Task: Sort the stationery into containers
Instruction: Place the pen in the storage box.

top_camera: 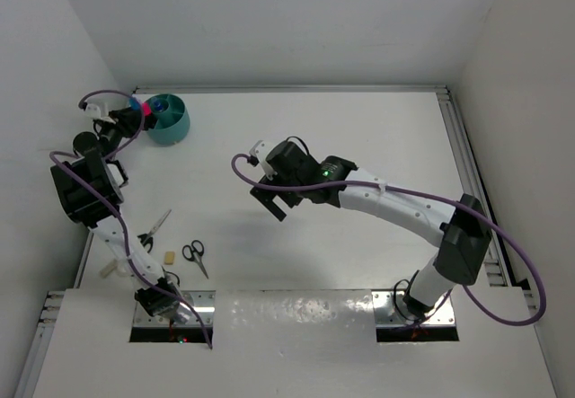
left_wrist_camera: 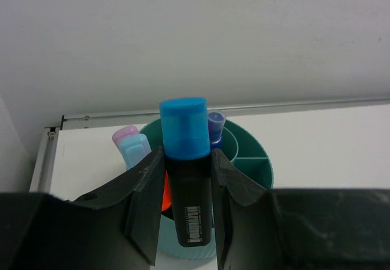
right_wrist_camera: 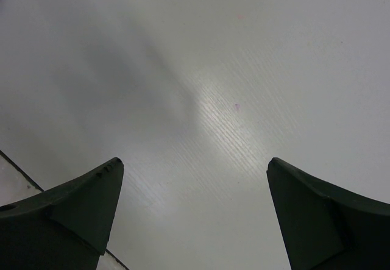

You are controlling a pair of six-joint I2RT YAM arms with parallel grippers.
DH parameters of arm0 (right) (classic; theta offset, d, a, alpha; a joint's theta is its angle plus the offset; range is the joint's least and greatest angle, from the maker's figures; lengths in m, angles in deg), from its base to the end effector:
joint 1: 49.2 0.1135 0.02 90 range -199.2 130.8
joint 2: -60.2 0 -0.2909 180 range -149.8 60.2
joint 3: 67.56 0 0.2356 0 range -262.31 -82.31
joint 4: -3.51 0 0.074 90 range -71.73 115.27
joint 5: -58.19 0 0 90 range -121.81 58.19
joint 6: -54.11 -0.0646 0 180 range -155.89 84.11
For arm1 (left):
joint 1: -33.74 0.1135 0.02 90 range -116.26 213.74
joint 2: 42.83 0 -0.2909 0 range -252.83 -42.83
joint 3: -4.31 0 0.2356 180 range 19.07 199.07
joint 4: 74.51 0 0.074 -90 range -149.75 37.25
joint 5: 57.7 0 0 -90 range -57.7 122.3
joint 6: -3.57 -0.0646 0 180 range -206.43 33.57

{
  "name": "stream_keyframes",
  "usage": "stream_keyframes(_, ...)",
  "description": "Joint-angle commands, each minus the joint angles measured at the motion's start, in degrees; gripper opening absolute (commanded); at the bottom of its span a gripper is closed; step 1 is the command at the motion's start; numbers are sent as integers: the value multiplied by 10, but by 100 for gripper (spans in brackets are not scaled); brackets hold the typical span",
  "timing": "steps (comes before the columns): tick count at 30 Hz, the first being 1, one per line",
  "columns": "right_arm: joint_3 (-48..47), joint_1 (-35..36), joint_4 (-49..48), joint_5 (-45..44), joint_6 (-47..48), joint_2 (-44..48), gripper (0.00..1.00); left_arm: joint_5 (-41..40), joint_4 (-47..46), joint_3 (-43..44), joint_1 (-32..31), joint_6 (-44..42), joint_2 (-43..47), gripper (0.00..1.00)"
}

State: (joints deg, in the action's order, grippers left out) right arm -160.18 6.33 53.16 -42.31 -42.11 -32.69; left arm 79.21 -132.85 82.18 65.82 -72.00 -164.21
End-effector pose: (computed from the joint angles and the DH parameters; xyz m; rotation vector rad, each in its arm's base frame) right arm 0.2128 0.2891 0.2977 -0.9430 2.2503 0.2641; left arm 0.4119 0.2025 0.2299 0.1502 1.3926 -0.2799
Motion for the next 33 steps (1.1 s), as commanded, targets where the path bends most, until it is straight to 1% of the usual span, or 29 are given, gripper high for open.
stream_keyframes(1,-24,5,-8,-5,2,-11,99,-94,-45,-20,-19,-2,61,0)
stream_keyframes(4,-26,5,-7,-3,6,-12,99,-155,-22,-30,-27,-1,78,0)
stream_keyframes(6,-24,5,-11,1,7,-11,99,-191,24,-24,-34,-24,84,0)
stream_keyframes(8,-20,5,-14,5,9,-8,99,-213,83,-14,-43,-55,94,0)
stream_keyframes(12,-19,5,-16,7,17,-5,99,-269,131,-13,-55,-84,113,0)
stream_keyframes(14,-12,5,-19,9,20,-1,99,-283,149,-14,-66,-101,117,0)
stream_keyframes(19,15,5,-39,13,14,16,99,-342,157,-20,-97,-120,117,0)
stream_keyframes(20,19,5,-40,14,11,16,99,-373,161,-18,-107,-124,115,0)
stream_keyframes(21,22,5,-40,13,9,21,99,-386,176,-8,-117,-135,114,0)
stream_keyframes(23,25,5,-44,13,6,23,99,-413,189,2,-121,-137,113,0)
stream_keyframes(26,28,5,-48,10,4,29,99,-423,195,11,-121,-142,109,0)
stream_keyframes(28,32,5,-54,8,6,31,99,-428,198,10,-121,-163,110,0)
stream_keyframes(31,34,5,-70,-2,6,34,99,-453,199,12,-128,-168,108,0)
stream_keyframes(32,33,5,-72,-7,6,34,99,-466,199,14,-133,-177,104,0)
stream_keyframes(33,32,5,-76,-10,6,34,99,-496,198,17,-139,-189,103,0)
